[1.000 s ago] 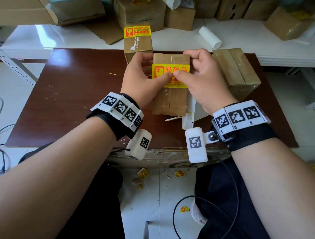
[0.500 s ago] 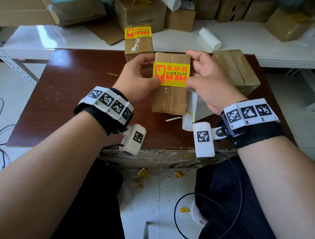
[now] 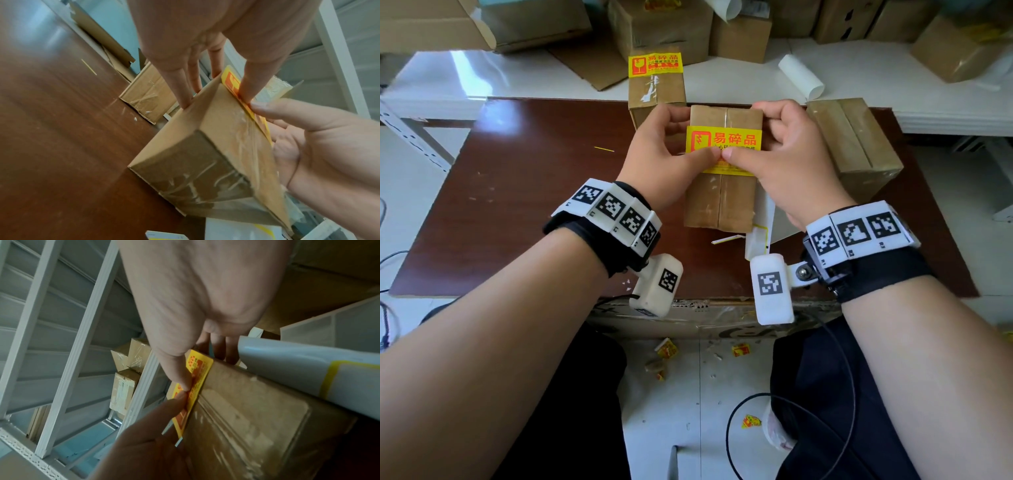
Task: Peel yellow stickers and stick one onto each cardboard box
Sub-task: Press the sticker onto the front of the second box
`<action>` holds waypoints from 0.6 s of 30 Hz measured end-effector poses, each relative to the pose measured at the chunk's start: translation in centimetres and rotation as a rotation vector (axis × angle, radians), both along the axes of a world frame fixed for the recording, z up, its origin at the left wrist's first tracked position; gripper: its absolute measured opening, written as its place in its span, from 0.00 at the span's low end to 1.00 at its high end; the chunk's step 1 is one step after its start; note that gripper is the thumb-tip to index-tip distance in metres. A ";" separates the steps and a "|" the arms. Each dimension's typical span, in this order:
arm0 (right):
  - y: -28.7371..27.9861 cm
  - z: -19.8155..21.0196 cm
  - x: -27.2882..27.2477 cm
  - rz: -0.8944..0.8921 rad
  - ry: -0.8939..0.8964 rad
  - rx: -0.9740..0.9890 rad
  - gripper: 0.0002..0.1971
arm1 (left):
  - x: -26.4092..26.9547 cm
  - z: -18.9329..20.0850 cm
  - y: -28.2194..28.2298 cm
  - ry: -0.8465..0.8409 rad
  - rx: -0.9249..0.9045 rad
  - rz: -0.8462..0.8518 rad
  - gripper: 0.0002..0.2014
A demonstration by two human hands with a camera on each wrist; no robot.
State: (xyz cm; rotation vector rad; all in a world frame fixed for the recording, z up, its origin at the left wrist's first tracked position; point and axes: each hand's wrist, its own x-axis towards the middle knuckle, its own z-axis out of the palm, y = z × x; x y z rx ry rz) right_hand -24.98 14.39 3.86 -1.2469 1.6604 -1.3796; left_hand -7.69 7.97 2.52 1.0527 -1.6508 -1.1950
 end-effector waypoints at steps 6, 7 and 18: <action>-0.3 -0.1 -0.4 -0.021 -0.071 -0.004 0.27 | 0.1 -0.4 -0.4 0.055 0.023 0.009 0.19; -0.3 0.0 -0.5 -0.024 -0.084 -0.006 0.25 | 0.1 -0.4 -0.5 0.070 0.029 0.014 0.17; 0.2 0.5 -0.1 -0.043 -0.065 -0.005 0.17 | 0.3 0.2 -0.7 0.031 0.047 -0.001 0.21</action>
